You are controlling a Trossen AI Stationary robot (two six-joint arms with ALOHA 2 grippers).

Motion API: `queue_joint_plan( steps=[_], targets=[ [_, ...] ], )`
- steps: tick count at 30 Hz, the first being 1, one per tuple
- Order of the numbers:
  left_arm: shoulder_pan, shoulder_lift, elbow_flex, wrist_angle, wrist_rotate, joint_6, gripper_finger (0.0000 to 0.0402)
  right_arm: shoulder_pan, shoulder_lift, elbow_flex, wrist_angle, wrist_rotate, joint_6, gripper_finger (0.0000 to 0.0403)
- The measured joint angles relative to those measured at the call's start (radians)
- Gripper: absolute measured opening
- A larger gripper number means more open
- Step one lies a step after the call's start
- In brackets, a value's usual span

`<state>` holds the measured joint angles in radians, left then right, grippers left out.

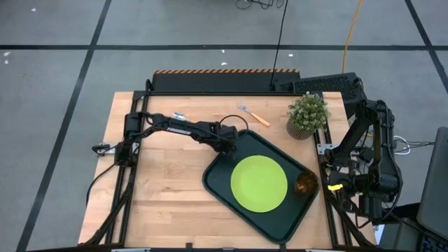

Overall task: Pick and place plate/cup/fork/spoon on tray
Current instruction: Adjust the black tray on the table

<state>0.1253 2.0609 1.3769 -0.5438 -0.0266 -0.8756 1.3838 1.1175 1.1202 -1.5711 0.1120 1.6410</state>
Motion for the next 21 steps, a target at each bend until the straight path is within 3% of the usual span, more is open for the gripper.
queue_joint_plan(
  steps=[10,21],
  targets=[
    [-0.059,0.0,0.001,-0.03,-0.014,-0.136,0.0076,0.037,0.0,0.0,0.0,-0.007,-0.158,0.0],
    [-0.101,-0.002,0.002,-0.096,-0.034,-0.238,0.0076,0.145,0.0,0.0,0.0,-0.005,-0.158,0.0]
  ],
)
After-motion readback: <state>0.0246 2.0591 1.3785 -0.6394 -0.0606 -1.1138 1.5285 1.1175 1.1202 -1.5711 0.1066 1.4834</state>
